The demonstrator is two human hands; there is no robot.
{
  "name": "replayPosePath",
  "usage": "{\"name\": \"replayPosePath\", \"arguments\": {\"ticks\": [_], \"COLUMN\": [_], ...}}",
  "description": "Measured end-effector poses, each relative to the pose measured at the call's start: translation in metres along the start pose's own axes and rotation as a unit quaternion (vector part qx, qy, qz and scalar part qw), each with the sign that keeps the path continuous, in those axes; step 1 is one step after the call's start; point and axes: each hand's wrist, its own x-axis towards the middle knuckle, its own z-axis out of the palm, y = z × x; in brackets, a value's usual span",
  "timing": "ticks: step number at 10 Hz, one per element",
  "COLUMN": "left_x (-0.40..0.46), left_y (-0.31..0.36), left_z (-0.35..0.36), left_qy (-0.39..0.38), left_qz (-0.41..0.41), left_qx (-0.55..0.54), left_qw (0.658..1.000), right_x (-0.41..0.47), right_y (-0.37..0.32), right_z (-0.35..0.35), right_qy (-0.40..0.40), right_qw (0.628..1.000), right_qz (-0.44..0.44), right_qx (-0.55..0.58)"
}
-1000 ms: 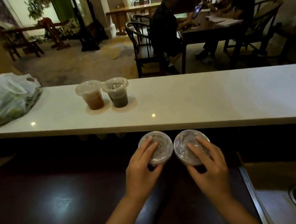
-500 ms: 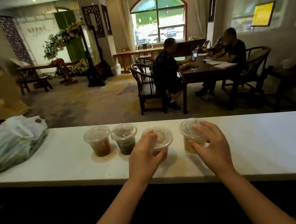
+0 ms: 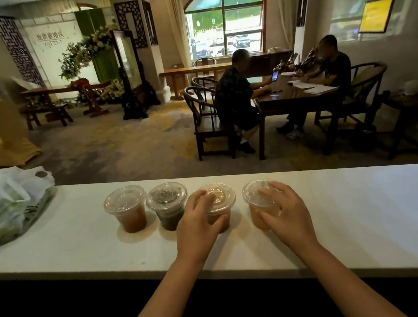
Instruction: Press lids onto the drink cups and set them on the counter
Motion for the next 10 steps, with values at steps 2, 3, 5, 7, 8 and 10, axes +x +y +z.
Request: {"name": "replayPosePath", "arguments": {"ticks": [2, 3, 5, 7, 8, 10], "left_x": [0.004, 0.005, 0.006, -0.001, -0.003, 0.033], "left_y": [0.0, -0.002, 0.002, 0.01, 0.021, 0.042], "left_z": [0.001, 0.001, -0.007, -0.031, -0.051, -0.095], "left_qy": [-0.011, -0.02, -0.076, -0.146, -0.137, -0.218], "left_qz": [0.012, 0.017, 0.048, 0.048, 0.087, 0.083], "left_qx": [0.005, 0.007, 0.086, 0.2, 0.248, 0.302], "left_qw": [1.0, 1.0, 0.992, 0.968, 0.955, 0.924], "right_x": [0.002, 0.001, 0.001, -0.007, -0.011, 0.014], "right_y": [-0.003, -0.005, -0.006, -0.023, -0.045, -0.089], "right_z": [0.003, 0.002, -0.009, -0.033, -0.048, -0.068], "right_qy": [-0.003, -0.009, -0.068, -0.085, -0.058, -0.17], "right_qw": [1.0, 1.0, 0.994, 0.974, 0.974, 0.957], "right_qz": [0.006, 0.002, -0.009, 0.009, -0.02, -0.011], "right_qx": [-0.01, -0.025, -0.082, -0.209, -0.216, -0.236]}}
